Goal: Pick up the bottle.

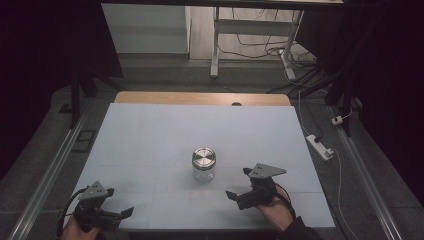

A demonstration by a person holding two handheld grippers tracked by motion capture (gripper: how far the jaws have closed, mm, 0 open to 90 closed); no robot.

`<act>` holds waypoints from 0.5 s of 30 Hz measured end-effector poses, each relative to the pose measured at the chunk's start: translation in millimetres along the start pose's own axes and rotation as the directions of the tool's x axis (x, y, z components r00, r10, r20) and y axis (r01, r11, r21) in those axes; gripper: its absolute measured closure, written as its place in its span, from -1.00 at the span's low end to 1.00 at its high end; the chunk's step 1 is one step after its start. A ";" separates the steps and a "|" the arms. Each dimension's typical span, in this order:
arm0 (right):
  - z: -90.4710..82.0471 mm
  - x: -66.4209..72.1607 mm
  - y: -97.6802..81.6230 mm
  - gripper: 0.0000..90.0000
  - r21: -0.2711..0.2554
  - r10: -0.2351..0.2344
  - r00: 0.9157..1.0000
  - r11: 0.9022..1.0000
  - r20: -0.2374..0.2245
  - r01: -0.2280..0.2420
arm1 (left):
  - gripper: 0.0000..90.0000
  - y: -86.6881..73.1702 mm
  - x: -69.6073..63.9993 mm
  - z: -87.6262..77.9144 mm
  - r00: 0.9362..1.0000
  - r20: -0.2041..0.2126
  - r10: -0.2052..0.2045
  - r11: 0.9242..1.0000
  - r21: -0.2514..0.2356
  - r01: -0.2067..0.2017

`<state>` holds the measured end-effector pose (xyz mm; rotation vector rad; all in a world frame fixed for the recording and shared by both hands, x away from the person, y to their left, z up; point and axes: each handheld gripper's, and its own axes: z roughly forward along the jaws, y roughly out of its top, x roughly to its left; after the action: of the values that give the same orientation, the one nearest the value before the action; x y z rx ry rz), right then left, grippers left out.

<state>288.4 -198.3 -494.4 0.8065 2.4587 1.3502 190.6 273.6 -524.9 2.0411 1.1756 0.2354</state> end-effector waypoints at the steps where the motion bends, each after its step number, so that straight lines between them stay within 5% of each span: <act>1: 0.0 0.0 0.0 -1.00 0.000 0.000 1.000 1.000 0.000 0.000 | -1.00 0.0 0.0 0.0 1.000 0.000 0.000 1.000 0.001 0.000; 15: 33.0 -4.6 6.6 -1.00 0.017 0.010 0.999 1.000 -0.037 -0.009 | -1.00 0.2 0.0 0.3 1.000 0.001 0.003 1.000 0.003 -0.003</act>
<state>309.0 -174.7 -507.5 0.8052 2.5008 1.3608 190.8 273.4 -524.9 2.0455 1.1734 0.2340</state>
